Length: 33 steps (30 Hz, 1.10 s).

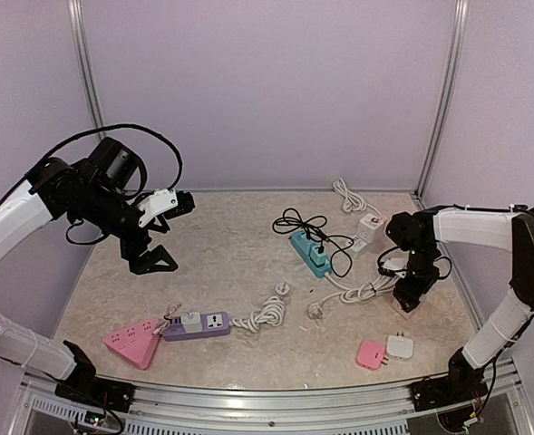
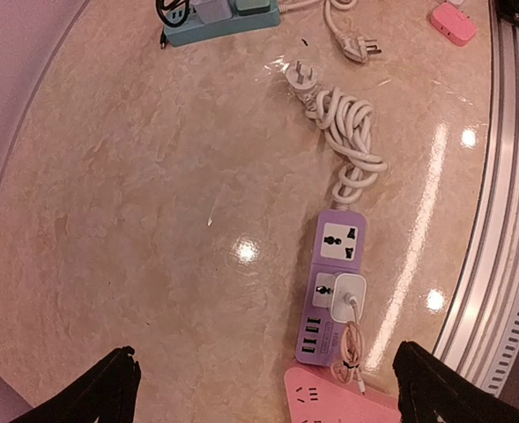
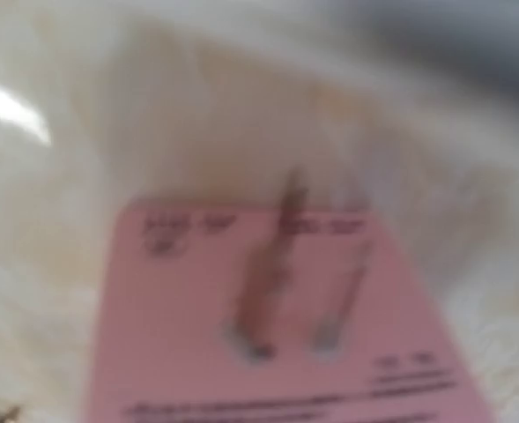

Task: Insert the plug
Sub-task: Pick up the plug from the center of the board.

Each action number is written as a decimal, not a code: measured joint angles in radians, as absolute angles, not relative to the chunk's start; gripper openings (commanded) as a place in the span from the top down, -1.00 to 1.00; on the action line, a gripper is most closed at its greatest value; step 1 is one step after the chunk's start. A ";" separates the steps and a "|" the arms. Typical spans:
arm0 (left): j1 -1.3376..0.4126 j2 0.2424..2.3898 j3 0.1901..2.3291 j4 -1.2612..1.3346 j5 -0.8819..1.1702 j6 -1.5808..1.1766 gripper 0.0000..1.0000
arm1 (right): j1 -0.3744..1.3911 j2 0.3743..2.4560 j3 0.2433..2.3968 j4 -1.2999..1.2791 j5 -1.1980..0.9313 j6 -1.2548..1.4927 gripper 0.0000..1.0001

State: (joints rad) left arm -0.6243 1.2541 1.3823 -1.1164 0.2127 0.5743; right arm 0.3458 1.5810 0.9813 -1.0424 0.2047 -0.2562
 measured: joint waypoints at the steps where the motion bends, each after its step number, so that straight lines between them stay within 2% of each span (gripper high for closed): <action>1: -0.624 1.255 1.382 -1.116 0.212 0.574 -0.98 | 0.345 1.590 0.995 -1.042 0.197 -0.257 0.07; 2: -0.624 1.256 1.382 -1.116 0.212 0.575 -0.97 | 0.345 1.601 1.010 -1.041 0.188 -0.255 0.27; 6: -0.622 1.257 1.382 -1.116 0.209 0.577 -0.97 | 0.340 1.623 1.051 -1.040 0.144 -0.245 0.84; 7: -0.622 1.258 1.382 -1.116 0.209 0.577 -0.97 | 0.339 1.623 1.063 -1.047 0.128 -0.240 0.96; 8: -0.621 1.258 1.382 -1.117 0.209 0.577 -0.97 | 0.337 1.623 1.084 -1.063 0.108 -0.234 1.00; 15: -0.619 1.266 1.383 -1.120 0.208 0.577 -0.98 | 0.347 1.563 1.301 -1.199 0.002 -0.175 1.00; 20: -0.619 1.274 1.438 -1.157 0.200 0.580 -0.97 | 0.403 1.408 1.502 -1.250 -0.099 -0.127 1.00; 23: -0.618 1.274 1.527 -1.184 0.199 0.584 -0.98 | 0.503 1.272 1.538 -1.207 -0.196 -0.099 1.00; 25: -0.618 1.274 1.592 -1.202 0.200 0.590 -0.98 | 0.569 1.186 1.529 -1.136 -0.257 -0.062 1.00; 28: -0.620 1.267 1.696 -1.230 0.212 0.601 -0.97 | 0.672 1.081 1.461 -0.888 -0.349 0.023 1.00; 33: -0.684 1.234 1.818 -1.283 0.245 0.646 -0.98 | 0.886 1.095 1.399 -0.508 -0.387 0.063 1.00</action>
